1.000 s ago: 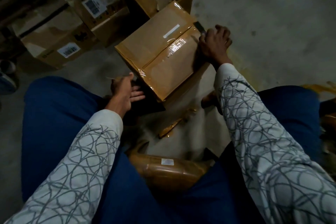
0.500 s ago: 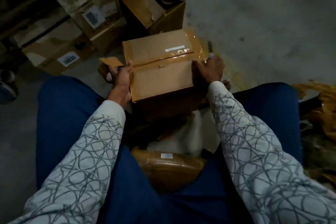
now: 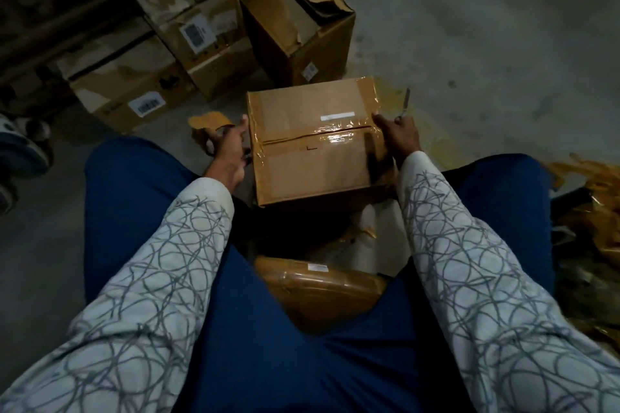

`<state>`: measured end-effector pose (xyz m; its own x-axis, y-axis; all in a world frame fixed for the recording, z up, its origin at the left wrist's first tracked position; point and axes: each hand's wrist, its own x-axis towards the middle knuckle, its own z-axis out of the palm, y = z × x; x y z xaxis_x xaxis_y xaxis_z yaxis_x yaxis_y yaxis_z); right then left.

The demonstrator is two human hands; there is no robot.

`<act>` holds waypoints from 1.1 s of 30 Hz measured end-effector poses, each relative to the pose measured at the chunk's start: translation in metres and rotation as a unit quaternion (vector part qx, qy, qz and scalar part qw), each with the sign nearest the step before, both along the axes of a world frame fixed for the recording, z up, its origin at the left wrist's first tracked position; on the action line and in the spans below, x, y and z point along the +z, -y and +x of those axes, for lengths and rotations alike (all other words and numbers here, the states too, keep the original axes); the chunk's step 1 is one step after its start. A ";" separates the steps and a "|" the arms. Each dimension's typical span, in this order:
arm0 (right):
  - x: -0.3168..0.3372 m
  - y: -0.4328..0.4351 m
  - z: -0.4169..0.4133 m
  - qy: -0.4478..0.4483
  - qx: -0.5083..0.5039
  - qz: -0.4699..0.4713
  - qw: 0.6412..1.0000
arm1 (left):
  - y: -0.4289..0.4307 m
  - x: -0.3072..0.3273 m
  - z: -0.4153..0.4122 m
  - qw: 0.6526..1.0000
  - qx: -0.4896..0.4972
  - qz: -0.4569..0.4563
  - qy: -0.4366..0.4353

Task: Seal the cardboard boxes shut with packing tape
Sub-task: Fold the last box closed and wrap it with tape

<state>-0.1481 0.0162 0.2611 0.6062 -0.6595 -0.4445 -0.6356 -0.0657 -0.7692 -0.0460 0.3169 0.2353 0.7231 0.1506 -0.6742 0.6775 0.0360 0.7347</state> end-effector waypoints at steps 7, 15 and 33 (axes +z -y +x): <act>-0.002 -0.025 0.010 0.021 -0.016 0.035 0.999 | 0.030 0.033 -0.006 0.995 -0.041 -0.090 0.029; 0.023 -0.015 -0.002 0.109 -0.192 0.056 0.974 | 0.030 0.064 -0.002 0.973 -0.069 -0.126 0.183; 0.058 -0.021 -0.054 0.177 -0.057 0.253 0.950 | -0.025 0.092 -0.048 0.967 -0.157 -0.168 0.107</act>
<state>-0.2021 0.0373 0.3186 0.7142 -0.4862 -0.5035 -0.3124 0.4223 -0.8509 -0.0942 0.3421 0.3268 0.8265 -0.3004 -0.4761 0.5266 0.1138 0.8425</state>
